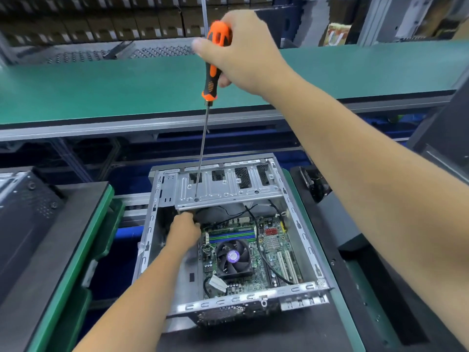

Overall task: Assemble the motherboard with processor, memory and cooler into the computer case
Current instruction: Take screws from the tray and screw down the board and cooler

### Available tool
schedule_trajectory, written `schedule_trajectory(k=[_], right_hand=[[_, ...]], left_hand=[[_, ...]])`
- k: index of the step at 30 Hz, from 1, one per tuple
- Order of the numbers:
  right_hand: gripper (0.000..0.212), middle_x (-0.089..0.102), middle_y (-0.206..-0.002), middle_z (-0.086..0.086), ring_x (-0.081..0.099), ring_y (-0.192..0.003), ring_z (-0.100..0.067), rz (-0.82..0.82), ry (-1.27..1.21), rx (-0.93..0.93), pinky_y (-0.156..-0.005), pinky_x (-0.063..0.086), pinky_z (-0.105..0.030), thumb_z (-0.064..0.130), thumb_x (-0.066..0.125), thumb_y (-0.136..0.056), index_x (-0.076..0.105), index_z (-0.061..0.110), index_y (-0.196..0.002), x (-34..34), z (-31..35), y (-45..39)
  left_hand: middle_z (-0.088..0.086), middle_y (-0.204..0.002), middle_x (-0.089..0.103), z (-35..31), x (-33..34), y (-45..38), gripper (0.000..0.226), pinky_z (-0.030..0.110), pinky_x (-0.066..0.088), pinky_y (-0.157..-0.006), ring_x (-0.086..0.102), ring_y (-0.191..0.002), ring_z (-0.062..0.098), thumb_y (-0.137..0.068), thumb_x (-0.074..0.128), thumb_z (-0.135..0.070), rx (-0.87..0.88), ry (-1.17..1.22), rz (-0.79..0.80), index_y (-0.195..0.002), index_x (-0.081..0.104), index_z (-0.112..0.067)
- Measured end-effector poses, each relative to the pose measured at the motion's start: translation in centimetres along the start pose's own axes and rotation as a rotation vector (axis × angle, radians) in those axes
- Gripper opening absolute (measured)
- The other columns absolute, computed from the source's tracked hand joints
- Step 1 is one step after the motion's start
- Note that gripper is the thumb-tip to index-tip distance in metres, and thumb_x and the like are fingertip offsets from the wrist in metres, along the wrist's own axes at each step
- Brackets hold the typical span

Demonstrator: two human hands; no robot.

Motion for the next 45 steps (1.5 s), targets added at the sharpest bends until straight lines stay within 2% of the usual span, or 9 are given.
schedule_trajectory(k=[6,11,16,20,25,30,34,40,45], right_hand=[[0.034,0.046,-0.071,-0.009,0.048,-0.055,-0.017,-0.159,-0.121,-0.004,-0.054,0.05,-0.024,0.032,0.05,-0.099,0.035,0.015,-0.073,-2.8,0.7,-0.7],[0.034,0.043,-0.07,-0.01,0.061,-0.073,-0.036,-0.144,-0.083,0.001,-0.051,0.045,-0.024,0.034,0.043,-0.101,0.034,0.015,-0.075,-4.1,0.2,0.2],[0.037,0.032,-0.067,0.004,0.034,-0.06,-0.009,-0.208,0.103,0.086,-0.06,0.033,-0.019,0.039,0.045,-0.1,0.03,0.019,-0.073,-6.9,-2.2,2.4],[0.033,0.054,-0.084,-0.015,0.055,-0.077,-0.025,-0.225,0.113,0.151,-0.066,0.045,-0.03,0.042,0.047,-0.098,0.037,0.012,-0.088,-10.0,-4.6,3.7],[0.039,0.036,-0.07,0.002,0.034,-0.06,-0.01,-0.188,0.158,0.219,-0.05,0.032,-0.013,0.045,0.057,-0.093,0.034,0.019,-0.076,-12.6,-9.1,6.3],[0.034,0.041,-0.073,0.0,0.041,-0.062,-0.017,-0.104,0.158,0.343,-0.05,0.034,-0.017,0.037,0.057,-0.094,0.037,0.012,-0.083,-13.6,-15.9,9.8],[0.031,0.048,-0.075,-0.004,0.05,-0.064,-0.023,-0.03,0.08,0.419,-0.056,0.044,-0.036,0.036,0.052,-0.096,0.036,0.013,-0.085,-13.5,-20.2,12.4],[0.031,0.044,-0.071,0.001,0.039,-0.056,-0.016,0.01,0.077,0.429,-0.049,0.033,-0.031,0.038,0.052,-0.097,0.036,0.013,-0.088,-12.7,-24.2,14.7],[0.031,0.041,-0.067,0.003,0.036,-0.052,-0.014,0.042,0.074,0.406,-0.045,0.03,-0.028,0.038,0.051,-0.098,0.033,0.017,-0.084,-12.0,-25.8,15.1]], left_hand=[[0.001,-0.063,0.066,-1.4,-3.3,2.6,0.017,0.022,0.048,-0.055,0.063,-0.055,0.012,-0.085,0.062,-0.012,0.176,0.134,0.054,-0.069,0.062,-0.018],[0.006,-0.067,0.067,-5.1,-5.0,3.8,0.017,0.035,0.054,-0.061,0.063,-0.061,0.019,-0.088,0.056,-0.014,0.298,0.288,0.024,-0.072,0.061,-0.015],[0.004,-0.07,0.065,-10.9,-3.8,4.7,0.019,0.034,0.055,-0.059,0.062,-0.059,0.017,-0.095,0.05,-0.021,0.449,0.336,0.073,-0.077,0.057,-0.02],[0.003,-0.068,0.063,-15.9,-2.1,5.9,0.02,0.035,0.054,-0.057,0.062,-0.057,0.016,-0.092,0.05,-0.016,0.547,0.357,0.076,-0.074,0.058,-0.018],[-0.006,-0.071,0.06,-22.1,1.5,7.6,0.02,0.017,0.046,-0.054,0.057,-0.062,0.014,-0.086,0.049,-0.005,0.658,0.291,0.141,-0.081,0.062,-0.02],[0.0,-0.074,0.059,-27.4,7.4,8.5,0.017,0.023,0.039,-0.064,0.057,-0.077,0.022,-0.079,0.049,-0.001,0.633,0.076,0.238,-0.075,0.062,-0.012],[0.02,-0.08,0.062,-29.5,12.8,8.8,0.018,0.033,0.043,-0.059,0.062,-0.081,0.038,-0.078,0.044,0.003,0.566,-0.223,0.338,-0.063,0.046,-0.006],[0.017,-0.105,0.063,-28.7,18.3,8.1,0.025,0.032,0.043,-0.064,0.062,-0.094,0.035,-0.084,0.052,-0.002,0.388,-0.407,0.402,-0.066,0.038,-0.011],[0.017,-0.103,0.063,-28.9,20.4,8.5,0.016,0.034,0.043,-0.064,0.062,-0.094,0.034,-0.085,0.062,-0.008,0.397,-0.467,0.42,-0.081,0.047,-0.011]])
Point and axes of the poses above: each hand's wrist, its own y-axis away from the middle knuckle, its own x-axis out of the palm, z = x × y, the point moved 2 cm from there along -y, towards the middle knuckle
